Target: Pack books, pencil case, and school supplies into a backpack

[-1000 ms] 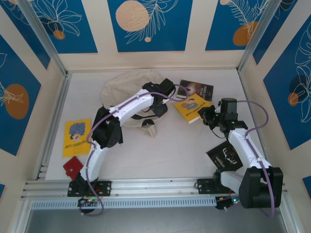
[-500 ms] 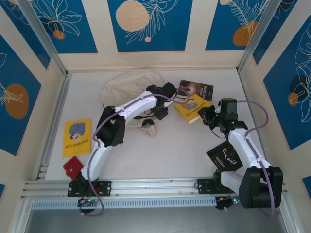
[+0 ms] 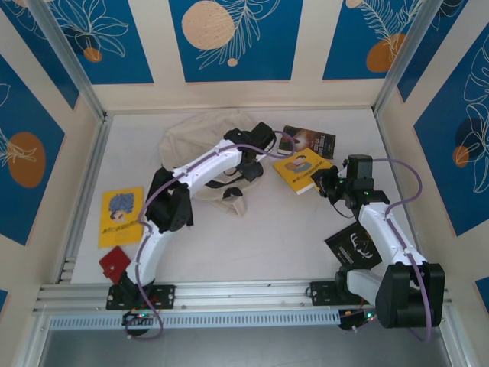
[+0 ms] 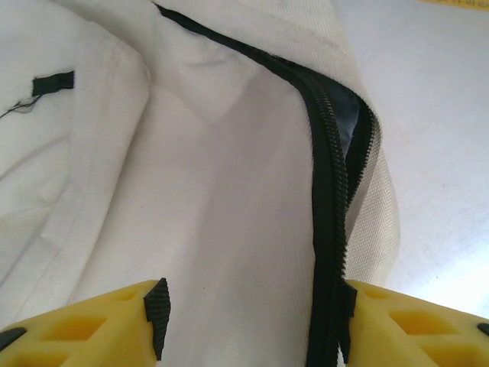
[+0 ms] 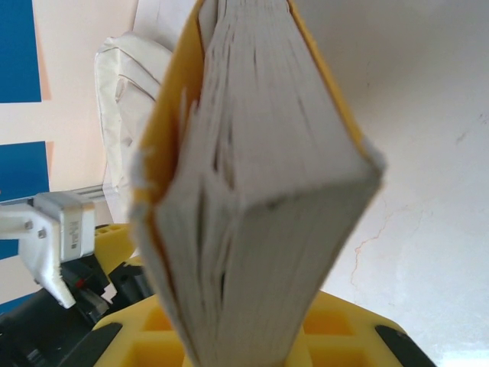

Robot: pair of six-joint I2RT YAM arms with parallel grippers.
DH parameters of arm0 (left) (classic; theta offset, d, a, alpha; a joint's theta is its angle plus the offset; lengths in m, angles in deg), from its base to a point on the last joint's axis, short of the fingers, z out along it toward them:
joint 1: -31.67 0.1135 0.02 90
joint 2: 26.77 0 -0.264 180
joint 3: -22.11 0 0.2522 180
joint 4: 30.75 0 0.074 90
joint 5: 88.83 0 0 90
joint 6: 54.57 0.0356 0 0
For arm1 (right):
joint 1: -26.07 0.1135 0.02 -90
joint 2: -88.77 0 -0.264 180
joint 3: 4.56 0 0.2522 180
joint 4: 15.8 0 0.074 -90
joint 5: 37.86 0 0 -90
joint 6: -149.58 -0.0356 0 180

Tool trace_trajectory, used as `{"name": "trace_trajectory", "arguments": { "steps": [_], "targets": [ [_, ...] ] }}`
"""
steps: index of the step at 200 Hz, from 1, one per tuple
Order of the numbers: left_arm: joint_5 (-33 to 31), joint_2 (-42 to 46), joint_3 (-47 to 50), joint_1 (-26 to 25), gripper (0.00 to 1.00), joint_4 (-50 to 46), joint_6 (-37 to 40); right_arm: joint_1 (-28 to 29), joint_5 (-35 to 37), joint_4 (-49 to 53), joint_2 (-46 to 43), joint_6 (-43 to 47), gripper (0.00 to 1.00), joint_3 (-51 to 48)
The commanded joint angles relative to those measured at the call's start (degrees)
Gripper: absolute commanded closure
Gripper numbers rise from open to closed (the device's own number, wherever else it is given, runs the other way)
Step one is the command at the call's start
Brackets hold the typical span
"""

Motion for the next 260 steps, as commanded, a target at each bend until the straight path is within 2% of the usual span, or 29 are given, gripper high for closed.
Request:
{"name": "trace_trajectory", "arguments": {
  "steps": [1, 48, 69, 127, 179, 204, 260],
  "targets": [
    [0.98, 1.39, -1.37, 1.3, 0.4, -3.45, 1.11, -0.06, -1.61, -3.4, -1.37, -0.07, 0.96, -0.24],
    [-1.97, 2.05, 1.34, 1.53, 0.4, -3.56, 2.32, 0.04, -1.7, -3.76, -1.28, -0.51, 0.96, -0.39],
    [-5.47, 3.59, 4.77, 1.47, 0.41, -3.25, 3.03, 0.04, -1.69, -3.62, -1.28, -0.45, 0.96, -0.35],
    [-10.32, 10.27, 14.84, 1.49, 0.62, 0.57, 2.79, 0.3, -1.61, -4.02, -1.22, -0.6, 0.96, -0.4],
    [-9.83, 13.15, 15.56, 1.52, 0.93, 4.21, 2.38, 0.82, -1.72, -3.73, -1.65, -0.6, 0.96, -0.14],
    [-12.89, 15.61, 14.23, 1.48, 0.99, 7.52, 2.18, 0.92, -1.42, -3.21, -3.76, -0.09, 0.96, 0.11],
    [-20.63, 20.62, 10.05, 1.52, 1.0, 16.63, -1.53, 3.04, -2.16, -2.64, -10.36, 2.29, 0.97, 1.61]
  ]
}}
